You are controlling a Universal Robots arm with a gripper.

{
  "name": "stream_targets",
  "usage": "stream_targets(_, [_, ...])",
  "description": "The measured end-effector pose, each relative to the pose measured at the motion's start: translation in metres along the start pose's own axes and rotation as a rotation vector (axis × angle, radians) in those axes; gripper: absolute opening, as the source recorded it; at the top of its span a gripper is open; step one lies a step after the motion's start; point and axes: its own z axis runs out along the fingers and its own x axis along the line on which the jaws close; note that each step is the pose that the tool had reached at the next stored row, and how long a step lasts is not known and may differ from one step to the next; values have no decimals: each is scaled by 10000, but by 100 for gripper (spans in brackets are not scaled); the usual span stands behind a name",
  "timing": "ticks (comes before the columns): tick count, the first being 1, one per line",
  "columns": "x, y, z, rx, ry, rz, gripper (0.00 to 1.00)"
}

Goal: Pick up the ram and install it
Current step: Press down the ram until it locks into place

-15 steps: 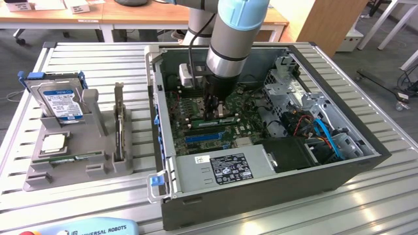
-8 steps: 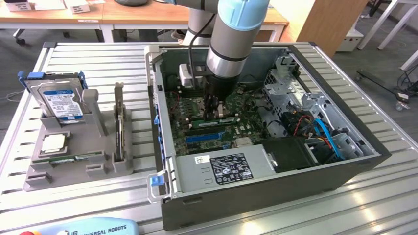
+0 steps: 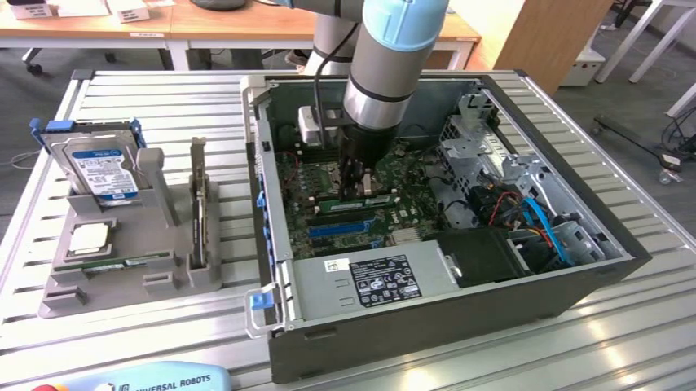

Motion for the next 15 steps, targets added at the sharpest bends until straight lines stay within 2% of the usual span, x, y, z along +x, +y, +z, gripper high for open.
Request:
stream_targets(10, [-22, 14, -311, -9, 17, 1, 10])
stream_targets(12, [-26, 15, -356, -9, 18, 1, 10])
stream_targets(15, [-27, 16, -367, -9, 17, 1, 10])
